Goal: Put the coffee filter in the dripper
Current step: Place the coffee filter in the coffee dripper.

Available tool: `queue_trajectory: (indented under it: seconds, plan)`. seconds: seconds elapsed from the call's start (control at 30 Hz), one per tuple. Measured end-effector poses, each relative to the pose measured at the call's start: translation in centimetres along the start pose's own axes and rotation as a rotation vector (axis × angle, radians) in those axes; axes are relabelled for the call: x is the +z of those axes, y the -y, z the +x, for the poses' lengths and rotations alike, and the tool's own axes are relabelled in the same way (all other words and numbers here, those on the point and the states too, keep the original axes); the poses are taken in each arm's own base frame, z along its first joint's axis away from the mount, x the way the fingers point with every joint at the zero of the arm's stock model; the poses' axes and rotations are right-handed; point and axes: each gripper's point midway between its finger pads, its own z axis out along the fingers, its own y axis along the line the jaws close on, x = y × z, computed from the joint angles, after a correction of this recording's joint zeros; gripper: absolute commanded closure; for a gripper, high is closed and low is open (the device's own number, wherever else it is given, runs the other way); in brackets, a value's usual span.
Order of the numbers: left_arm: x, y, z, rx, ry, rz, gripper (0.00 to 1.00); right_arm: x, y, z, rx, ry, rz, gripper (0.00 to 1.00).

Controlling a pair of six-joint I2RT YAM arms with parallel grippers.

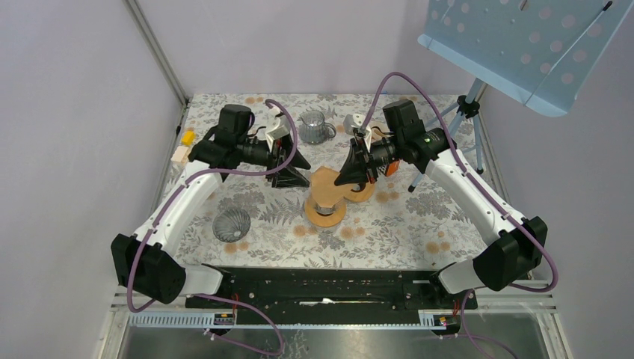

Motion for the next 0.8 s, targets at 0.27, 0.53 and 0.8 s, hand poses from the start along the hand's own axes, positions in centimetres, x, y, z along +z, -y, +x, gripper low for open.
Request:
queue_trajectory:
  seconds: [0.27,0.53,0.8]
  plan:
    - [-0.1,-0.2,-0.9,-0.015,0.026,-0.003,0.4,0.0,0.0,0.1,-0.006,-0.002,-0.002,1.0]
    - [0.0,-0.1,-1.8,-0.017,0.049,0.011,0.39,0.0,0.0,0.1,-0.006,-0.003,-0.002,1.0]
    - [-0.3,0.5,-1.2,0.007,0.033,0.009,0.37,0.2,-0.7,-0.8,0.014,0.038,-0.044,1.0]
